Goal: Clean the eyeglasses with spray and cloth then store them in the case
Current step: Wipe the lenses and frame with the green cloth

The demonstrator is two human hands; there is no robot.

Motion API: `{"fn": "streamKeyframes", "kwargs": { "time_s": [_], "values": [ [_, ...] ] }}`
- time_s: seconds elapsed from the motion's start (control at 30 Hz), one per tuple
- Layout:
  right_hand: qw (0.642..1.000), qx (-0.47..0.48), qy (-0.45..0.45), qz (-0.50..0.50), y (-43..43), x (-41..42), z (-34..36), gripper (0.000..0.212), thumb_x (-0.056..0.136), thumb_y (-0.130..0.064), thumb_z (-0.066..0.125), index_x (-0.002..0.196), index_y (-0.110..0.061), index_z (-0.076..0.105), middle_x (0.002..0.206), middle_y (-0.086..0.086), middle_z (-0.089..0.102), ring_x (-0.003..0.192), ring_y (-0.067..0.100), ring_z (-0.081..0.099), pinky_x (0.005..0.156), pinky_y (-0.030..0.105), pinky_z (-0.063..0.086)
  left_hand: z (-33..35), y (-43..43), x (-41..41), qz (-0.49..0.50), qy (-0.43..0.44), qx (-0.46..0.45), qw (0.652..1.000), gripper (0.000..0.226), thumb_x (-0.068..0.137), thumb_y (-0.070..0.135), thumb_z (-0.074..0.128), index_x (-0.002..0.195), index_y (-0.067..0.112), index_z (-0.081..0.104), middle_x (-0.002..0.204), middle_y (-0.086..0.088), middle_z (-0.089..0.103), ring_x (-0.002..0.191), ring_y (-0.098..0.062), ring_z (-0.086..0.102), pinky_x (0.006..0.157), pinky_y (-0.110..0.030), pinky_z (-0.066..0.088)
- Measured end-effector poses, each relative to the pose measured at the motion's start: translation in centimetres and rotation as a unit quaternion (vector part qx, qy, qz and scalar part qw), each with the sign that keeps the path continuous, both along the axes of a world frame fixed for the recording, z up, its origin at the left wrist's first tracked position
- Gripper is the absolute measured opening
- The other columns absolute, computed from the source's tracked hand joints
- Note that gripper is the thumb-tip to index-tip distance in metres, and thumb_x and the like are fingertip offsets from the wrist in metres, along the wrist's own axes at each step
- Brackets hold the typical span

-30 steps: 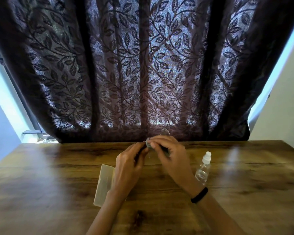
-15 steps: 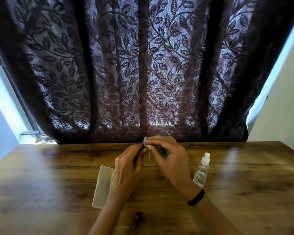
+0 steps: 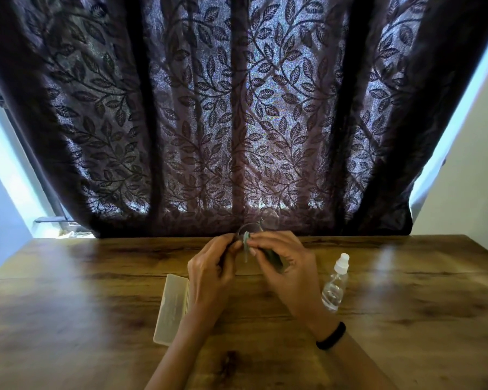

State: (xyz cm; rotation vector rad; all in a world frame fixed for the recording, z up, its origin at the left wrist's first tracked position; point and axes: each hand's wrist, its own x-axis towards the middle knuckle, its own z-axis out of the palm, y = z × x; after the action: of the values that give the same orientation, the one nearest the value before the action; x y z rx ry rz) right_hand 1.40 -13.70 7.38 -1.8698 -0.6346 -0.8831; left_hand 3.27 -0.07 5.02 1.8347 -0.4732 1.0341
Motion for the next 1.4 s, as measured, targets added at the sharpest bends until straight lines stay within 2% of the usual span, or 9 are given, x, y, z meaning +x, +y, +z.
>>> {"fn": "streamKeyframes", "kwargs": {
  "time_s": [0.13,0.23,0.4,0.53,0.7,0.9,1.03,1.17,1.4],
  "values": [
    [0.998,0.046,0.035,-0.033,-1.2,1.0,-0.3,0.018,0.080,-0.027,0.060,0.094,-0.022,0.070,0.095,-0.021,0.064,0.095,-0.001,0.060,0.082,0.030,0.053,0.1,0.1,-0.3,-0.002,0.004,-0.014,1.000,0.022,0.086,0.026,0.051,0.092,0.010,0.065,0.072,0.012,0.056,0.060,0.007,0.050,0.055,-0.009,0.039],
    [0.999,0.032,0.032,-0.026,-0.7,0.7,-0.5,0.019,0.080,-0.027,0.060,0.094,-0.020,0.070,0.096,-0.018,0.065,0.095,-0.001,0.059,0.082,0.024,0.052,-0.1,0.0,-0.2,-0.010,0.006,0.004,1.000,0.013,0.086,0.024,0.052,0.094,0.018,0.061,0.075,0.015,0.055,0.061,0.011,0.050,0.057,-0.004,0.036],
    [1.000,0.009,0.023,0.007,0.4,0.3,0.4,0.015,0.082,-0.017,0.063,0.095,-0.018,0.071,0.097,-0.011,0.068,0.099,0.004,0.059,0.086,0.016,0.048,0.0,-0.2,-0.3,-0.030,0.004,0.037,0.999,0.014,0.086,0.020,0.051,0.095,0.017,0.062,0.080,0.016,0.057,0.067,0.016,0.051,0.061,-0.001,0.035],
    [0.999,0.006,0.025,-0.020,-0.2,1.0,0.6,0.017,0.083,-0.022,0.060,0.097,-0.019,0.070,0.098,-0.013,0.066,0.098,0.002,0.058,0.087,0.022,0.049,0.2,0.0,-0.4,-0.037,-0.010,-0.008,0.999,0.013,0.086,0.022,0.052,0.095,0.021,0.061,0.080,0.022,0.056,0.060,0.013,0.052,0.055,-0.006,0.038],
    [0.991,0.063,0.107,-0.046,-2.0,2.4,-0.1,0.021,0.079,-0.008,0.068,0.094,-0.022,0.068,0.093,-0.014,0.066,0.093,0.005,0.064,0.083,0.031,0.056,-0.2,0.4,-0.2,-0.023,-0.005,-0.032,0.999,0.023,0.086,0.025,0.052,0.092,0.008,0.067,0.076,0.013,0.061,0.064,0.007,0.054,0.054,-0.014,0.043],
    [0.960,0.214,0.181,-0.010,-3.9,2.9,-0.1,0.016,0.081,-0.003,0.064,0.094,-0.011,0.070,0.088,0.002,0.072,0.078,0.009,0.068,0.064,0.017,0.056,-0.9,1.1,0.0,-0.047,0.016,-0.048,0.998,0.035,0.089,0.038,0.051,0.097,0.007,0.067,0.072,0.013,0.060,0.057,0.011,0.052,0.050,-0.013,0.044],
    [0.966,0.172,0.190,-0.029,-4.8,4.0,0.0,0.020,0.082,-0.004,0.064,0.087,-0.022,0.070,0.088,0.001,0.072,0.082,0.011,0.067,0.067,0.016,0.054,-0.9,1.0,-0.4,-0.071,0.024,-0.042,0.996,0.022,0.085,0.027,0.052,0.102,0.016,0.062,0.084,0.014,0.064,0.058,0.010,0.055,0.050,-0.010,0.045],
    [0.976,0.103,0.190,-0.012,-4.7,4.3,0.6,0.029,0.081,-0.004,0.065,0.081,-0.032,0.067,0.087,-0.006,0.070,0.082,0.003,0.066,0.071,0.016,0.054,-0.9,0.8,-0.4,-0.080,0.043,-0.062,0.994,0.022,0.083,0.032,0.053,0.103,0.030,0.063,0.082,0.010,0.066,0.054,0.003,0.055,0.044,-0.026,0.049],
    [0.996,-0.014,0.085,-0.028,-2.7,3.0,0.6,0.013,0.080,-0.011,0.068,0.091,-0.017,0.071,0.091,-0.028,0.060,0.094,-0.010,0.056,0.089,0.023,0.047,-1.0,0.8,-0.3,-0.075,0.034,-0.059,0.995,0.023,0.084,0.032,0.054,0.105,0.027,0.063,0.079,0.009,0.063,0.053,-0.003,0.053,0.042,-0.033,0.048]
  ]
}}
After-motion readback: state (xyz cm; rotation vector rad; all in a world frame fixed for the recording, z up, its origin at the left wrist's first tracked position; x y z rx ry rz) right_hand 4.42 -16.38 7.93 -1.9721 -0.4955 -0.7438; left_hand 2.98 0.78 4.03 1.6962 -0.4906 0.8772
